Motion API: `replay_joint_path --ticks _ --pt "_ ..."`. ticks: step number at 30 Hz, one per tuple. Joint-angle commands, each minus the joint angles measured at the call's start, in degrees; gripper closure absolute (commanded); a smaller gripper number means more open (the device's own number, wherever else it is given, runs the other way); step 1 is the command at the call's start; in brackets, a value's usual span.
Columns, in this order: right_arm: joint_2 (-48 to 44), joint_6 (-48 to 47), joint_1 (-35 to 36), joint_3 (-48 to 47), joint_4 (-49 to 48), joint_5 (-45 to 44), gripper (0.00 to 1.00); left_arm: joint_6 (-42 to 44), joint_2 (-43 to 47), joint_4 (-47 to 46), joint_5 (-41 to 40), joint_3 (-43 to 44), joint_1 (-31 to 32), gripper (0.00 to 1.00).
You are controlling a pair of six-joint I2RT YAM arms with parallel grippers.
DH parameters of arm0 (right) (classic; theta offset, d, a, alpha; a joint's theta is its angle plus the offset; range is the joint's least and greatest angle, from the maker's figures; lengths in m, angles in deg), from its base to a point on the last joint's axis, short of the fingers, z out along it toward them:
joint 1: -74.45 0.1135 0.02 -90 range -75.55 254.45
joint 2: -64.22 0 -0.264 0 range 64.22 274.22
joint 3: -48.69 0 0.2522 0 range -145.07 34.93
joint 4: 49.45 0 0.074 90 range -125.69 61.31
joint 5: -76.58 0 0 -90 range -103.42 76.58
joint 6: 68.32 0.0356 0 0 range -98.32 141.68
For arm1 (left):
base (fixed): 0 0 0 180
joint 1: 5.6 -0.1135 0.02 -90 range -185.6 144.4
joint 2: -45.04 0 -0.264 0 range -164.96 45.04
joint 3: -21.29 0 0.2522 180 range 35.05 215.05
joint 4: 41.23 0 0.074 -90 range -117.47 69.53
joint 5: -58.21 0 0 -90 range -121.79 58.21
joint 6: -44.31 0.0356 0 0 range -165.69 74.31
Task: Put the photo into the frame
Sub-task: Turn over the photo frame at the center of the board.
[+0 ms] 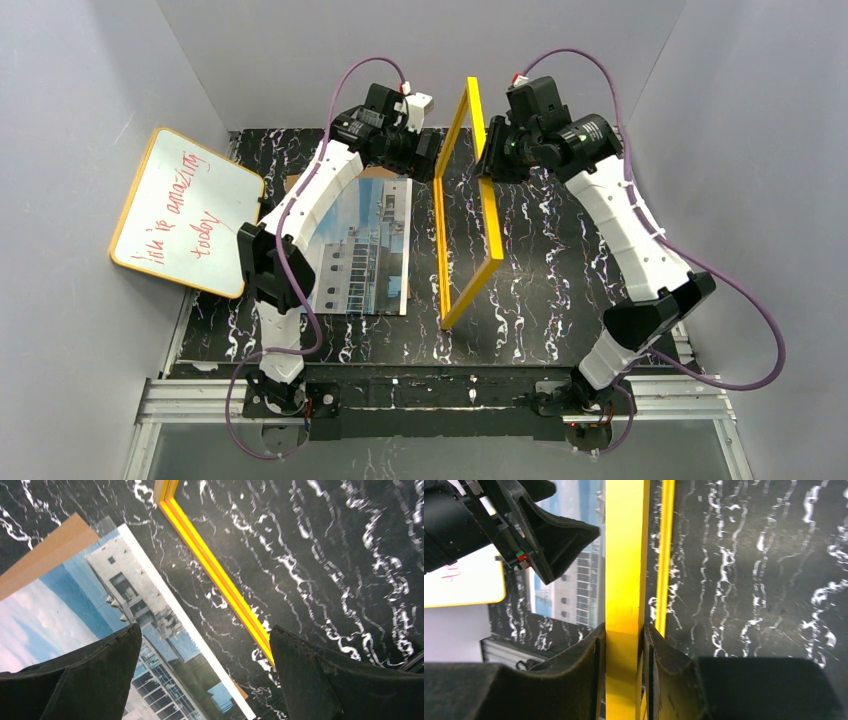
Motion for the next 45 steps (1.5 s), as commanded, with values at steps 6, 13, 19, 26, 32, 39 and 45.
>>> replay_joint_path --ticks 6,13,19,26,32,39,45 --pt "-7.5 -5.4 0.0 7.8 4.1 -11.8 0.87 7.2 5.7 0.5 -7.3 -14.1 0.2 0.02" --pt "-10.9 -6.8 -0.1 20.5 -0.4 -16.5 0.91 13.8 7.3 -6.6 -16.2 -32.0 0.2 0.02" --pt "-15.6 -5.0 -0.3 31.7 -4.1 -20.6 0.97 12.8 7.2 -13.0 -15.4 -36.9 0.2 0.02" --pt "-20.6 -5.0 -0.5 41.4 -6.2 -23.6 0.99 11.7 3.9 -16.0 -15.9 -36.2 1.0 0.02" --pt "-21.6 -6.3 -0.5 46.7 -8.2 -27.0 0.99 13.6 0.5 -17.5 -19.7 -37.1 2.2 0.02" --pt "-20.3 -7.0 -1.3 52.8 -11.9 -30.9 0.99 14.8 -1.5 -18.4 -21.4 -38.2 2.3 0.02" --pt "-16.8 -7.3 -3.4 56.1 -14.9 -32.5 0.99 15.1 -1.3 -18.5 -20.3 -38.6 2.8 0.02"
